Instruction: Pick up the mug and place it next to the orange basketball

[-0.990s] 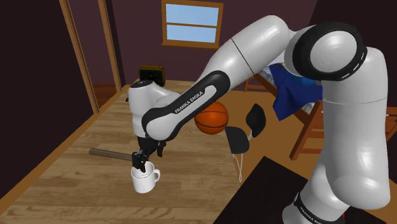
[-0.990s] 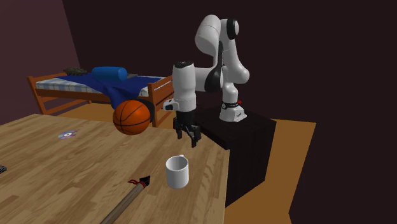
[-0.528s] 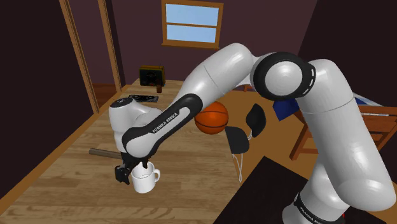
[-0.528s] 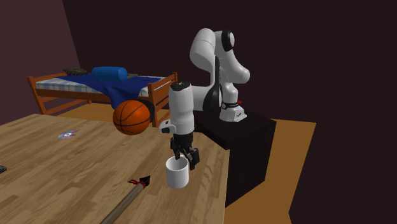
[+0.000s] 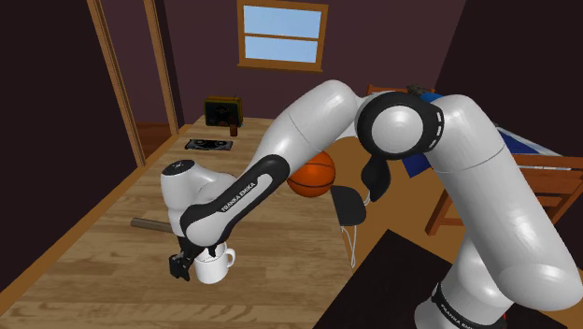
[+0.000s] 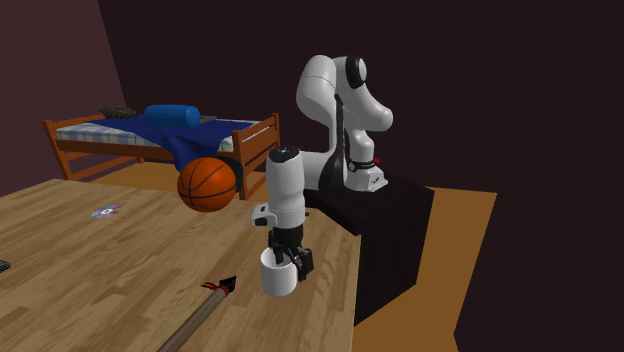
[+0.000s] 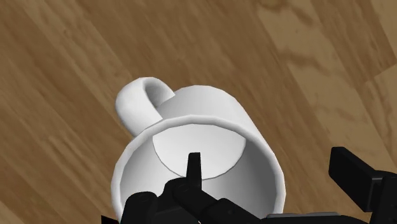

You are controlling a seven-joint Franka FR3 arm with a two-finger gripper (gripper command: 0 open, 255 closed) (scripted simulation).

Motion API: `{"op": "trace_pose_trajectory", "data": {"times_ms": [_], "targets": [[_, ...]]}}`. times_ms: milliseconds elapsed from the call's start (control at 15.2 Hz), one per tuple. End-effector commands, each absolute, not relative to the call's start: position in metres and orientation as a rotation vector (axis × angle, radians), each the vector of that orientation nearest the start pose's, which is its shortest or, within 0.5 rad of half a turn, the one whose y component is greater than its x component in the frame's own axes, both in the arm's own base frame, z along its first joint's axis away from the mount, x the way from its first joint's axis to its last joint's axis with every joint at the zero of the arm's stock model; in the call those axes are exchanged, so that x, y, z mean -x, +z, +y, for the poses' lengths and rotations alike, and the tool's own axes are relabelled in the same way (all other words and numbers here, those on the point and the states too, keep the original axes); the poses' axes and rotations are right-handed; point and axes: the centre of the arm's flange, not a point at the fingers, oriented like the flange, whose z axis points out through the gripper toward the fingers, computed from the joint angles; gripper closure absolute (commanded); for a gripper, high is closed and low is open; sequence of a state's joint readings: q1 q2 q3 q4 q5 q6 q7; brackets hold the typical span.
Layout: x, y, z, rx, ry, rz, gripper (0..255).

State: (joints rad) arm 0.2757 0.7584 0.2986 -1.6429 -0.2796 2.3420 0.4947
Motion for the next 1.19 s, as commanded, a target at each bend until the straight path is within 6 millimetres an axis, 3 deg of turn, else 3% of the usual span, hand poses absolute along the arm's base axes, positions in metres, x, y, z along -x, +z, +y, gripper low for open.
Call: {"op": "trace_pose_trajectory", "data": {"times_ms": [0, 396, 462, 1122], "targets": [[-0.5887, 0.1800, 0.3484, 3.128, 0.026, -0.317, 0], [-0.5887, 0.1800, 0.3484, 3.128, 0.026, -0.317, 0], [-0.5887, 0.1800, 0.3484, 3.128, 0.026, -0.317, 255], [-0.5887, 0.1853, 0.3483, 3.128, 0.026, -0.317, 255]]}}
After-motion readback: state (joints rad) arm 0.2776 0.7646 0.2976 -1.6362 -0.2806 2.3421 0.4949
